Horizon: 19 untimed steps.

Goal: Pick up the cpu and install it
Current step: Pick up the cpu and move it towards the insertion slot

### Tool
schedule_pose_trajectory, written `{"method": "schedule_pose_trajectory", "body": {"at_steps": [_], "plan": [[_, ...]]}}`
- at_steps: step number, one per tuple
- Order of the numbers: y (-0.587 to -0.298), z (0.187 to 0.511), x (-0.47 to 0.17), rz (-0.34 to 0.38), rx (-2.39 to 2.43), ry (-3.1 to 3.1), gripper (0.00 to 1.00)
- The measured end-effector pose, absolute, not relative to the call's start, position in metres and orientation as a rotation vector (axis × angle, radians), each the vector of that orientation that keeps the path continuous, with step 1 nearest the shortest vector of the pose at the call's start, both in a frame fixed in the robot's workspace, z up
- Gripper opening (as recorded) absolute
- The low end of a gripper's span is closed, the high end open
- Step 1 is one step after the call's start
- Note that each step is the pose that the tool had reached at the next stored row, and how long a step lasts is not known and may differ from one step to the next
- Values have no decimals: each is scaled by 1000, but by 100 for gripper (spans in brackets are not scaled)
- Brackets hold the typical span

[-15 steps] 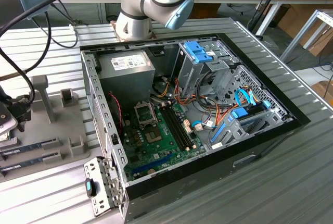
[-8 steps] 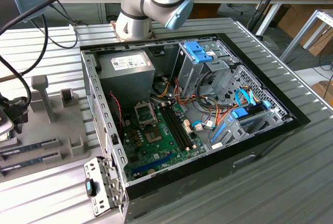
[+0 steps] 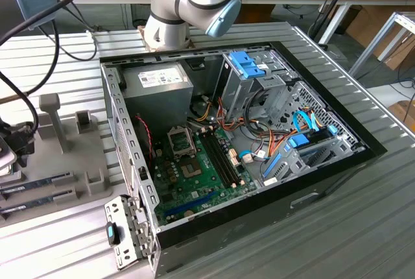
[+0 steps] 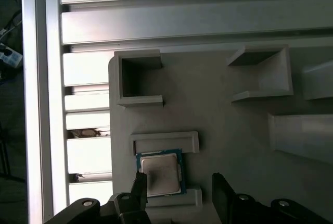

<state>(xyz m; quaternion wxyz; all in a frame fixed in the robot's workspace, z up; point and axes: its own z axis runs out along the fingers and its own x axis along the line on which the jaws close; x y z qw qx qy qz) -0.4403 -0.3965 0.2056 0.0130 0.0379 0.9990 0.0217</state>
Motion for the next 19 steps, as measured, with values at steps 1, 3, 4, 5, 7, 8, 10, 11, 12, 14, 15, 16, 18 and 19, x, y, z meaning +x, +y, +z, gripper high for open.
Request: {"method": "schedule_pose_trajectory", "body": {"at_steps": [1, 3, 4, 5, 7, 8, 10, 11, 12, 14, 15, 16, 18, 19], "plan": [[-397, 205, -440, 68, 118, 3113, 62], [-397, 204, -441, 68, 118, 3113, 62], [-397, 204, -441, 68, 118, 3113, 62], [-397, 204, -441, 68, 118, 3113, 62], [-397, 203, -441, 68, 118, 3113, 62], [-396, 203, -441, 68, 118, 3112, 62], [-396, 202, -441, 68, 118, 3112, 62], [-396, 202, -441, 68, 118, 3112, 62], [-396, 201, -441, 68, 118, 3112, 62], [-396, 199, -441, 68, 118, 3112, 62], [-397, 199, -441, 68, 118, 3113, 62], [-396, 198, -441, 68, 118, 3113, 62], [-396, 198, -443, 68, 118, 3112, 62], [-396, 198, -444, 68, 118, 3112, 62]]}}
